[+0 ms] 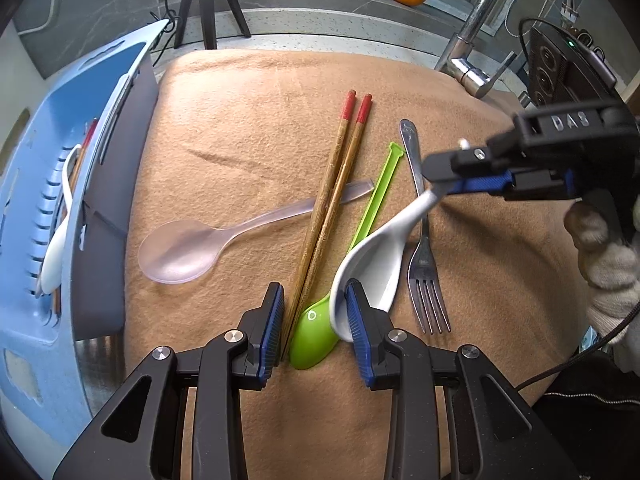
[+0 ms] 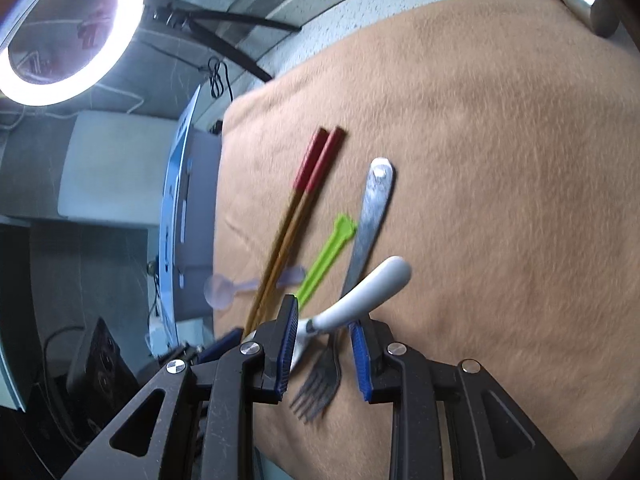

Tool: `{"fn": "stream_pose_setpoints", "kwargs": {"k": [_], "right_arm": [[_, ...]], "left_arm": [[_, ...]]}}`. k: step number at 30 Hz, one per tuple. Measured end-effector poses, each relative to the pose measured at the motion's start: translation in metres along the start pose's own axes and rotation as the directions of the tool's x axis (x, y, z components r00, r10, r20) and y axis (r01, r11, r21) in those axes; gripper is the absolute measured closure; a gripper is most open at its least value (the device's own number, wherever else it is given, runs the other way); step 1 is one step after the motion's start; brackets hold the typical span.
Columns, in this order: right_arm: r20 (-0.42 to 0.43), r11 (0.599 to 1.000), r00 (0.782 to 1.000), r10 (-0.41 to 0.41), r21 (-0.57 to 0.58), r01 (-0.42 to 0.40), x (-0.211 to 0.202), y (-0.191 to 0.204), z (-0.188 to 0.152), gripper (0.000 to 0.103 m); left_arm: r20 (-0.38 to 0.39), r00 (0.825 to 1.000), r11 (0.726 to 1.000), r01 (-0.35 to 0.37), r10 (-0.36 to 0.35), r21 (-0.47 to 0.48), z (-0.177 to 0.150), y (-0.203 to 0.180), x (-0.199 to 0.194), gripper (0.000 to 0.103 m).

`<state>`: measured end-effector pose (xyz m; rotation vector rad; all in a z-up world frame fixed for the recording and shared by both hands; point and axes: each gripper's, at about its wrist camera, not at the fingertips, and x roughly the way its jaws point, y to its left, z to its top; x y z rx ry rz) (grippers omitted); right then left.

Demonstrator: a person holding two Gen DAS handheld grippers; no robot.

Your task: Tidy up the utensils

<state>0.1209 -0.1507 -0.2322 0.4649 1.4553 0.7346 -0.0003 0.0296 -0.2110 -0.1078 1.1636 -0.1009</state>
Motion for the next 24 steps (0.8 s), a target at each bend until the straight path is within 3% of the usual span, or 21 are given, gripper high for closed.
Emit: {"fn": "stream_pose_setpoints", "kwargs": {"k": [13,15,19,24], "right_arm": [[-0.019,1.000,1.000,0.012,0.017,-0.012,0.022,0.008,0.012,0.086],[-0.022,1.000,1.000,0.010,0.014,-0.009,0.023,0.008,0.013,0.087],[-0.024,1.000,1.000,0.002,-0.001,-0.002,0.023,0.010,0.015,0.088],[-0.023,1.000,1.000,-0.005,-0.018,0.005,0.023,0.013,0.017,0.090]], "left_arm": [[0.040,0.999,0.999,-0.031,0.031,0.011,-0.005,-0.005,-0.014,0.072],[0.052,0.998,0.999,-0.042,0.040,0.026,-0.008,-0.010,-0.020,0.072],[0.061,0.998,0.996,-0.036,0.030,0.087,-0.015,-0.028,-0.028,0.062],[0.040,0.998,0.987,-0.058,0.053,0.150,-0.016,-0.043,-0.019,0.060]]}}
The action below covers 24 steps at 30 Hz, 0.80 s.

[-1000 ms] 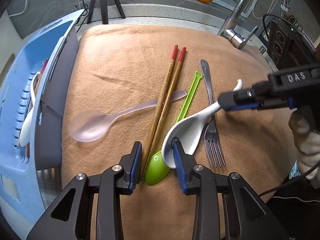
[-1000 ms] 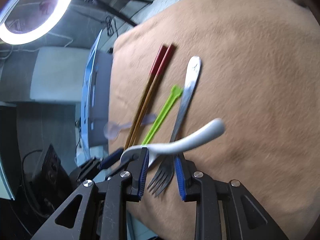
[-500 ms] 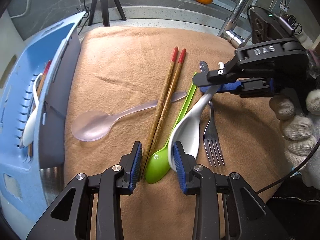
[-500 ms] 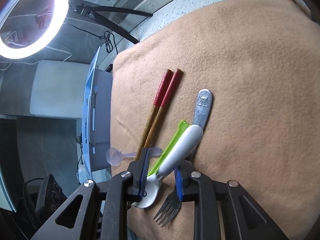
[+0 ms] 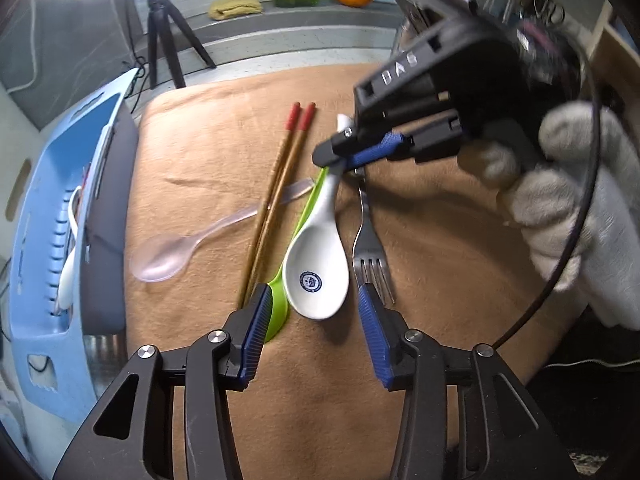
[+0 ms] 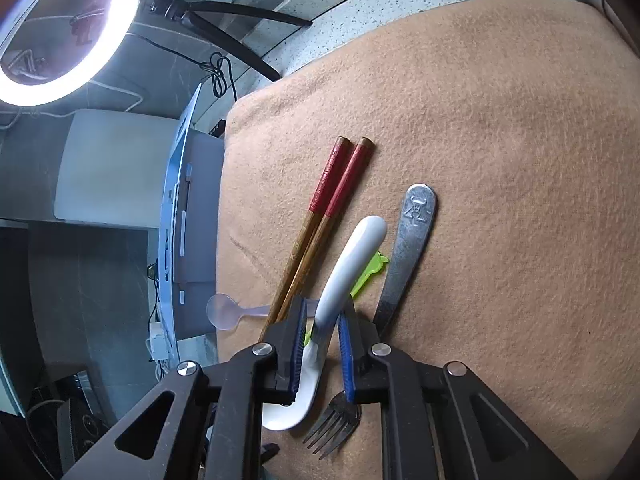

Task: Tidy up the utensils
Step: 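Lower the left gripper onto the white spoon bowl and close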

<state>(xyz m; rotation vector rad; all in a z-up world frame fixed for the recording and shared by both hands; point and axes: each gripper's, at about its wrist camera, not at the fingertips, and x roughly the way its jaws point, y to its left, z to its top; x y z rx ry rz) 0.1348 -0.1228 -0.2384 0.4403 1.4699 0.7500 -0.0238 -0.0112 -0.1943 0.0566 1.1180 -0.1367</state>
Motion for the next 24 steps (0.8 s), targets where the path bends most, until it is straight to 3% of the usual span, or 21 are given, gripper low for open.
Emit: {"fn": "stream_pose_setpoints", "kwargs": {"k": [9,14,24], "right_arm": [[-0.011,1.000,1.000,0.005,-0.009,-0.005,0.005,0.000,0.003,0.092],[-0.018,1.000,1.000,0.008,-0.009,-0.009,0.007,0.000,0.003,0.093],[-0.017,1.000,1.000,0.022,-0.016,-0.022,-0.001,0.010,0.001,0.094]], "left_arm": [[-0.022,1.000,1.000,0.014,-0.014,-0.021,0.003,0.005,0.016,0.060],[-0.014,0.999,0.999,0.035,-0.036,-0.038,0.005,0.008,0.019,0.065],[0.016,0.997,0.994,0.073,-0.072,-0.081,0.000,0.012,0.006,0.066]]}}
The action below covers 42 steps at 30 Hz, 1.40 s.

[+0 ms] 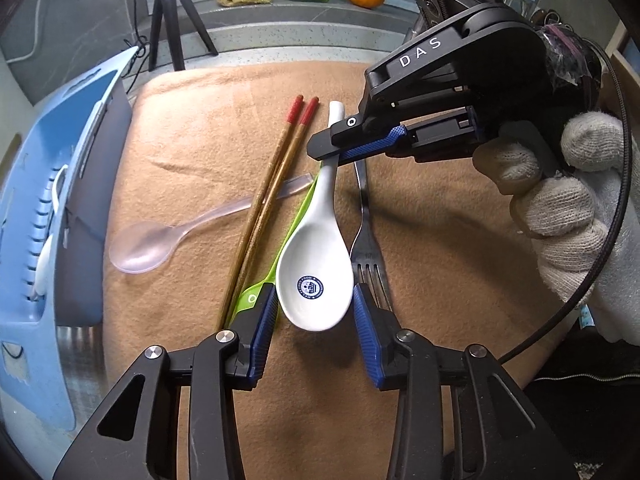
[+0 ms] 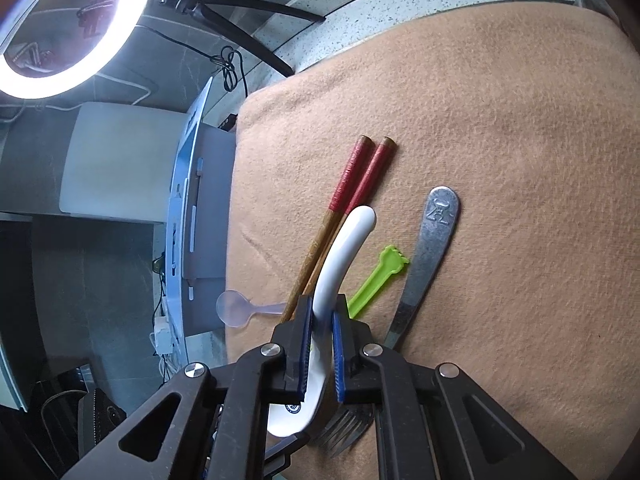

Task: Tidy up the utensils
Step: 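Lower the left gripper onto the white spoon bowl and close, then lift the white logo spoon with the left gripper over the blue basket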

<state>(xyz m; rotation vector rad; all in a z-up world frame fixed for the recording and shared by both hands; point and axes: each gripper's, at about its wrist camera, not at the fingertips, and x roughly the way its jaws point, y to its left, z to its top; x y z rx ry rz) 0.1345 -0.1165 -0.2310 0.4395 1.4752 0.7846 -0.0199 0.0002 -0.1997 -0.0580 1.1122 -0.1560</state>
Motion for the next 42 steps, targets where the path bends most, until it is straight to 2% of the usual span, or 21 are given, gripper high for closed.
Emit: {"fn": "stream_pose_setpoints", "kwargs": {"k": [10,15,23,28,33,42], "right_arm": [[0.023,0.999,0.999,0.027,-0.047,-0.026,-0.005,0.040,0.010,0.094],[0.032,0.995,0.999,0.036,-0.092,-0.033,0.006,0.075,0.018,0.094],[0.029,0.985,0.999,0.030,-0.172,-0.024,0.048,0.141,0.031,0.094],[0.013,0.978,1.000,0.004,-0.209,-0.001,0.084,0.170,0.039,0.094],[0.000,0.973,0.999,-0.034,-0.230,0.033,0.111,0.182,0.041,0.094],[-0.013,0.971,0.997,-0.074,-0.229,0.069,0.133,0.183,0.045,0.092]], "left_arm": [[0.071,0.997,1.000,0.000,0.002,-0.018,0.006,0.023,-0.033,0.066],[0.102,0.995,0.999,-0.016,0.019,-0.035,0.009,0.052,-0.048,0.066],[0.137,0.988,0.994,-0.054,0.067,-0.100,0.007,0.111,-0.071,0.066],[0.122,0.989,0.988,-0.069,0.086,-0.139,0.000,0.147,-0.072,0.066],[0.089,0.993,0.984,-0.064,0.080,-0.165,-0.002,0.174,-0.061,0.066],[0.046,0.997,0.982,-0.058,0.067,-0.181,-0.002,0.186,-0.050,0.066]]}}
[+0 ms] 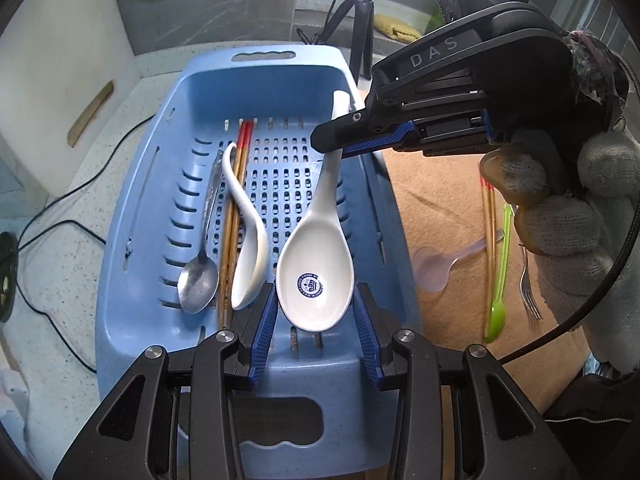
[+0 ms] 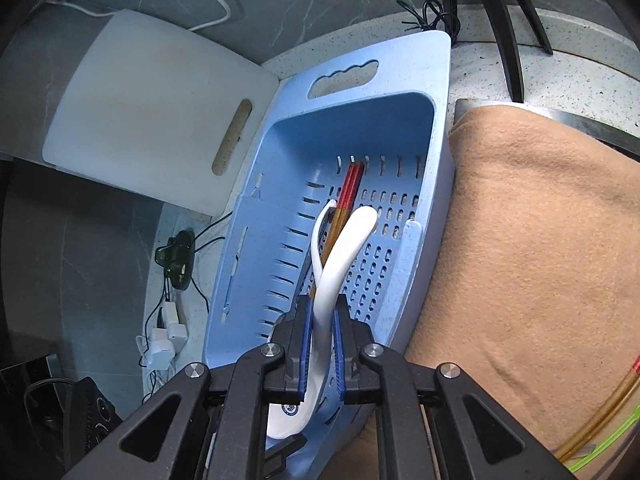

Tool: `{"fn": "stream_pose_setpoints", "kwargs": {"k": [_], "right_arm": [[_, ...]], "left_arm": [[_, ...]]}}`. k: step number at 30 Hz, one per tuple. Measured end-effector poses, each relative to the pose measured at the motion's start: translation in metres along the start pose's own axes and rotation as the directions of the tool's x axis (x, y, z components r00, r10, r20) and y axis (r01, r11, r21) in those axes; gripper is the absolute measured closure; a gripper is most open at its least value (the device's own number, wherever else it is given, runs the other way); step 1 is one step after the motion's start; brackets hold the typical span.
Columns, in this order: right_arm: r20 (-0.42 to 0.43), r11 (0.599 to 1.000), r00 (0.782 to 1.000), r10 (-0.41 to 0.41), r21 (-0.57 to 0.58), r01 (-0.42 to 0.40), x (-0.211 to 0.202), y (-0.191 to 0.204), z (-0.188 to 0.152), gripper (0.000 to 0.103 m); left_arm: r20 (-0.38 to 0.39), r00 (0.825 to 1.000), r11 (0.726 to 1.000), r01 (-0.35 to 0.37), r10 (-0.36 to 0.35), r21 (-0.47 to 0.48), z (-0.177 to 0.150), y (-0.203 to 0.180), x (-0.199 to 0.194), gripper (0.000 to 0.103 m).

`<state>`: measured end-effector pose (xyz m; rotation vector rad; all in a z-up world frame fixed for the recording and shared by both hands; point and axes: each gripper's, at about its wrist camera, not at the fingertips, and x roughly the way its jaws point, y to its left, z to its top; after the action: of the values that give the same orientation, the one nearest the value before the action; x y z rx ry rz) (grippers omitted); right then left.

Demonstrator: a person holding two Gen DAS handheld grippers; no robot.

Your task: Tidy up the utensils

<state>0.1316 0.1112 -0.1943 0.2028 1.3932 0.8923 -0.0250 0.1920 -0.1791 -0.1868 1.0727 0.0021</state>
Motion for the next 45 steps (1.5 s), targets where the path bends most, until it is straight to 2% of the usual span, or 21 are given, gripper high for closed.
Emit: {"fn": "stream_pose_setpoints", "kwargs": {"k": [4,6,11,16,22,28,33,36,41,45], "right_arm": [[0.001,1.000,1.000,-0.008,-0.003,0.008,0.001,0.003,0.002,0.092],[0.005,1.000,1.000,-0.005,-0.004,0.005,0.000,0.003,0.002,0.087],[0.020,1.000,1.000,-0.003,-0.028,0.003,-0.009,0.007,-0.001,0.083],[0.045,0.997,0.999,-0.001,-0.073,0.004,-0.027,0.012,-0.006,0.082],[0.091,0.996,0.996,0.009,-0.092,-0.001,-0.063,0.002,-0.014,0.075],[0.192,0.988,0.981,-0.037,-0.139,0.065,-0.110,-0.021,-0.021,0.068],[0.267,0.962,0.956,-0.124,-0.204,0.182,-0.147,-0.044,-0.035,0.065],[0.258,0.955,0.953,-0.158,-0.204,0.214,-0.162,-0.066,-0.043,0.052],[0.195,0.954,0.958,-0.209,-0.176,0.244,-0.173,-0.103,-0.058,0.052],[0.123,0.965,0.968,-0.218,-0.122,0.233,-0.172,-0.134,-0.066,0.052]], "left_arm": [[-0.007,1.000,1.000,0.000,0.000,-0.026,0.000,0.006,0.002,0.066],[-0.002,1.000,0.999,-0.002,0.002,-0.033,0.000,0.007,0.001,0.066],[0.006,1.000,0.999,-0.008,0.008,-0.042,-0.001,0.007,-0.003,0.066],[0.020,1.000,0.999,-0.011,0.012,-0.038,-0.003,-0.001,-0.011,0.066],[0.051,0.999,1.000,-0.008,0.010,-0.024,-0.006,-0.020,-0.024,0.066],[0.080,0.997,1.000,0.003,-0.003,0.002,-0.010,-0.048,-0.033,0.066],[0.084,0.996,0.999,0.033,-0.035,0.030,-0.015,-0.078,-0.033,0.066],[0.075,0.995,0.997,0.058,-0.061,0.041,-0.020,-0.098,-0.028,0.066],[0.053,0.993,0.993,0.100,-0.103,0.057,-0.029,-0.134,-0.017,0.066],[0.026,0.990,0.987,0.138,-0.141,0.077,-0.035,-0.162,-0.006,0.066]]}}
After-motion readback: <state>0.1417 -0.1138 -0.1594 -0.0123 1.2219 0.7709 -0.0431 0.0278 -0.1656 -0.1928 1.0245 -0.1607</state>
